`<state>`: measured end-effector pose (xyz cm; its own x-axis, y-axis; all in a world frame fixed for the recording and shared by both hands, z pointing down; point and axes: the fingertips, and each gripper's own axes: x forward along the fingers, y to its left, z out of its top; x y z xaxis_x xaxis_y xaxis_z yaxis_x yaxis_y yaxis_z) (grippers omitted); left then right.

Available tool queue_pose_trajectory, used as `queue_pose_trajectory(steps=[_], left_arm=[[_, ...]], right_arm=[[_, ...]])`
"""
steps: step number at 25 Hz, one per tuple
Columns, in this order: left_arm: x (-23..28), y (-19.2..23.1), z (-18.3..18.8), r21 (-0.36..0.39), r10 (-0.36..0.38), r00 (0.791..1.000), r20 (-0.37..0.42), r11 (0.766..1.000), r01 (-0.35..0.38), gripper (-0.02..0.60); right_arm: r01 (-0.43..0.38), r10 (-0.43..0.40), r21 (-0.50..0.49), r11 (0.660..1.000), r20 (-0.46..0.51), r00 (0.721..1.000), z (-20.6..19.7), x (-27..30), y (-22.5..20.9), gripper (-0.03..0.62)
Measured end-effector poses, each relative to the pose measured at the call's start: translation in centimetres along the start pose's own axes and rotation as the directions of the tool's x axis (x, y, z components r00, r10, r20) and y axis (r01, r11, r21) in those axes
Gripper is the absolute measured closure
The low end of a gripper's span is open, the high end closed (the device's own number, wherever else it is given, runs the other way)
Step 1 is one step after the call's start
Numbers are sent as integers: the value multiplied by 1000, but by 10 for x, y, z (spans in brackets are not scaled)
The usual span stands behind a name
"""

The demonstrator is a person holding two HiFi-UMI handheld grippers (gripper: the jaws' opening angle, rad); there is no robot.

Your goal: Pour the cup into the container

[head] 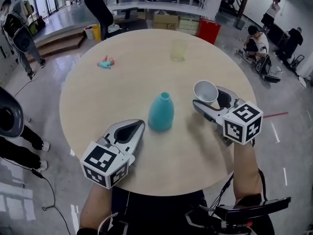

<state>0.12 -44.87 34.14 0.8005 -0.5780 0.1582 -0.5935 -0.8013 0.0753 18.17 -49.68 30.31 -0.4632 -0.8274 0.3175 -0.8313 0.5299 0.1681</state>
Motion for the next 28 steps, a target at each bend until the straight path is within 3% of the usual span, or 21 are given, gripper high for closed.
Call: queue_pose_trajectory(steps=[10,21,28], left_arm=[[-1,5,-2,-2,3,1000,0,1000,-3,581],[-2,6,-1,-3,3,1000,-3,1000,-3,581],[2,9,-8,-7,20,1000,2,1000,-20,581]], right_arm=[[0,4,144,990,-24,1000,-47,-12,-10,276],[-59,51,247,967,40,998,-58,-17,-6,276],[-70,60,240,968,47,997,-68,-10,-3,276]])
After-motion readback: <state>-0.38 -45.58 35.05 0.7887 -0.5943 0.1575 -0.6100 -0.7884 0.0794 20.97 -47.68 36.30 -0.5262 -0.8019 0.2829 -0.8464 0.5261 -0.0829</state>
